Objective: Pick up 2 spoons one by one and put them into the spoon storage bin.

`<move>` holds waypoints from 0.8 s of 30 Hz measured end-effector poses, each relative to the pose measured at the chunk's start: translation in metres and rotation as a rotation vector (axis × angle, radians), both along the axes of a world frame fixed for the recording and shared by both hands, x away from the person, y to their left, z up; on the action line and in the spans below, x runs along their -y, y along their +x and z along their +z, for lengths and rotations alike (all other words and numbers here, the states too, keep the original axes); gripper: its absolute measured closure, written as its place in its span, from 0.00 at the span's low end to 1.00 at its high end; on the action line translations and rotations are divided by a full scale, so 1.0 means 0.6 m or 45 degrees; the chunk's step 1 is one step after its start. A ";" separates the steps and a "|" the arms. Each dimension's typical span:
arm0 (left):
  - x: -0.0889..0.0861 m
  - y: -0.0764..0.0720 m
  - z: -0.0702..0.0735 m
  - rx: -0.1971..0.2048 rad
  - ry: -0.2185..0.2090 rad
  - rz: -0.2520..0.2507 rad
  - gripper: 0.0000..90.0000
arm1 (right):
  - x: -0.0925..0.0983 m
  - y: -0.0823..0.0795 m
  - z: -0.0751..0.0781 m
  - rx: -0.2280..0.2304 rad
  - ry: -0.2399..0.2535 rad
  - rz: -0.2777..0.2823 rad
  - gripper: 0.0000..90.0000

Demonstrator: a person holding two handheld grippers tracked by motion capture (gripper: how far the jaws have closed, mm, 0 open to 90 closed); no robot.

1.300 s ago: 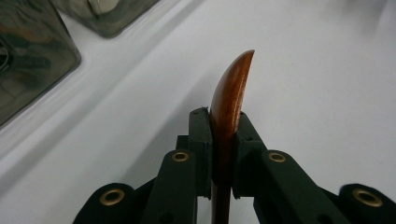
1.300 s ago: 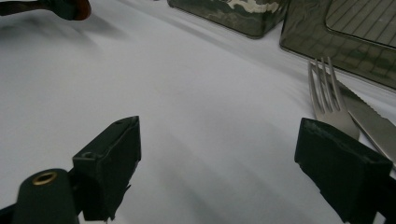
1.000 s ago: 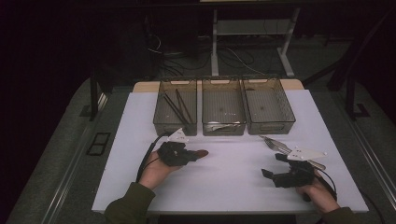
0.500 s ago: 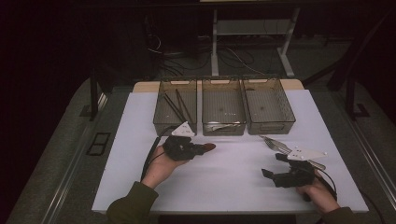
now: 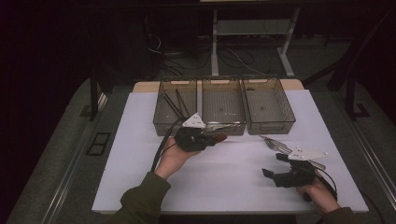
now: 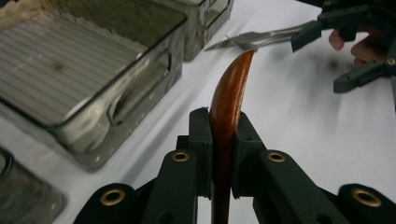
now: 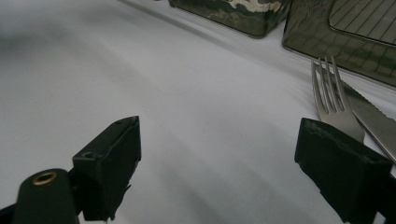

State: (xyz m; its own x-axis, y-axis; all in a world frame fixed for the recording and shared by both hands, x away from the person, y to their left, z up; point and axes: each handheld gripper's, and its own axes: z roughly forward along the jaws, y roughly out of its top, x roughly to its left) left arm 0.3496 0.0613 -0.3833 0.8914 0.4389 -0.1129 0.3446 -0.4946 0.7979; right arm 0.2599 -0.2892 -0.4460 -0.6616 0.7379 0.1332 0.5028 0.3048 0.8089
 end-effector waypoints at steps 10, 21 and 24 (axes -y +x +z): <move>0.026 0.039 0.024 0.009 -0.023 0.022 0.89 | 0.002 -0.001 0.001 0.004 0.007 0.000 0.16; 0.055 0.082 0.055 0.036 -0.063 0.055 0.89 | 0.003 -0.002 0.002 0.000 0.009 0.000 0.16; 0.064 0.097 0.063 0.040 -0.072 0.068 0.89 | 0.003 -0.002 0.002 -0.001 0.011 0.001 0.16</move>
